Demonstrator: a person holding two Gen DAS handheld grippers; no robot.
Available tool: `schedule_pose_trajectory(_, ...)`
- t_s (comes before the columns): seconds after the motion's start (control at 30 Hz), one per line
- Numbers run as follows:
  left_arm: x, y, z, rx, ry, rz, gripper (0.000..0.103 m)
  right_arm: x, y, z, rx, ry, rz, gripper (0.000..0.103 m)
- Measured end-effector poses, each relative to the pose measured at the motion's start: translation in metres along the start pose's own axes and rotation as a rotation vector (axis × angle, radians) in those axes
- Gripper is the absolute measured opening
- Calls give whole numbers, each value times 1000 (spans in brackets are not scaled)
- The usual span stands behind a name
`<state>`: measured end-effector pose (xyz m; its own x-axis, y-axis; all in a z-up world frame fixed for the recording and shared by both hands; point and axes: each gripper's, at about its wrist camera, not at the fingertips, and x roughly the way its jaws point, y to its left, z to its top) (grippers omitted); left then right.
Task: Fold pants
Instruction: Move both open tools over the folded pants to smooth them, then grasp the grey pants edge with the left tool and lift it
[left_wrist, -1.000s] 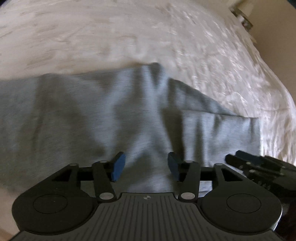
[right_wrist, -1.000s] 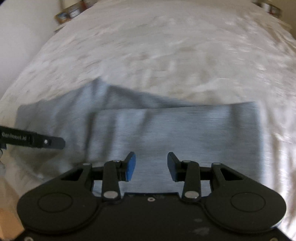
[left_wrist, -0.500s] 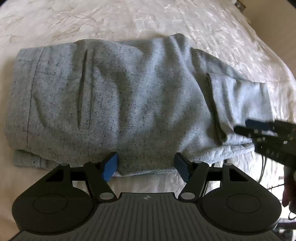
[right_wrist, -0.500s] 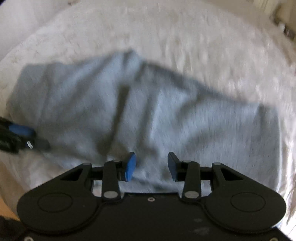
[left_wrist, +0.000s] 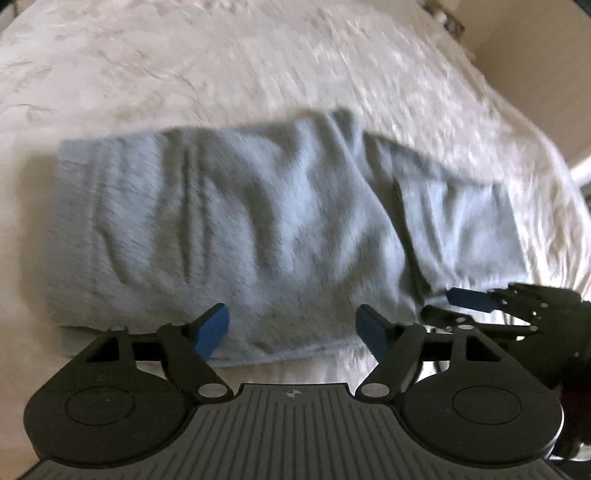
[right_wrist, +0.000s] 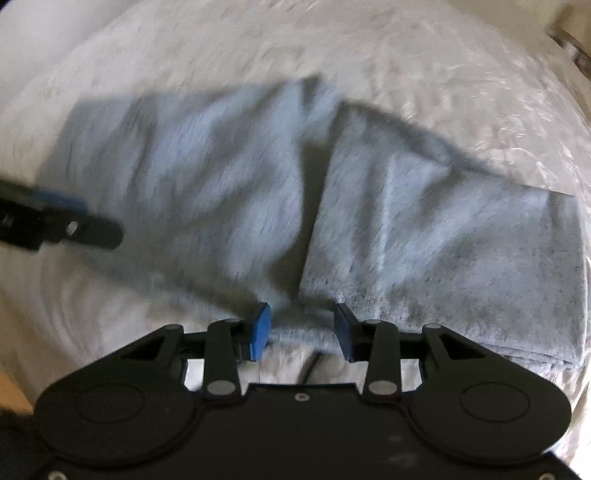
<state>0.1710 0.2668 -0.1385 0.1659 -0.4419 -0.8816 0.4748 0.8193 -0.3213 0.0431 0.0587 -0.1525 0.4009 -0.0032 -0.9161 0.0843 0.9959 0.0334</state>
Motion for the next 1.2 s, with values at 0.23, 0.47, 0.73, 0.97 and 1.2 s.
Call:
schedule_pose_trajectory(0.23, -25, 49, 9, -144, -110, 19, 97, -8, -9, 34, 72, -96, -2, 40)
schedule_pose_trajectory(0.47, -17, 93, 5, -234, -68, 43, 102, 27, -2, 61, 86, -28, 13, 40)
schedule_pose_trajectory(0.73, -5, 108, -4, -225, -50, 42, 102, 39, 8, 56, 99, 50, 5, 40)
schedule_pose_trajectory(0.97, -3, 136, -10, -327, -69, -44, 102, 38, 13, 55, 99, 68, 14, 40)
schedule_pose_trajectory(1.2, 30, 137, 21, -319, -56, -222, 103, 38, 14, 56, 112, 67, 18, 40)
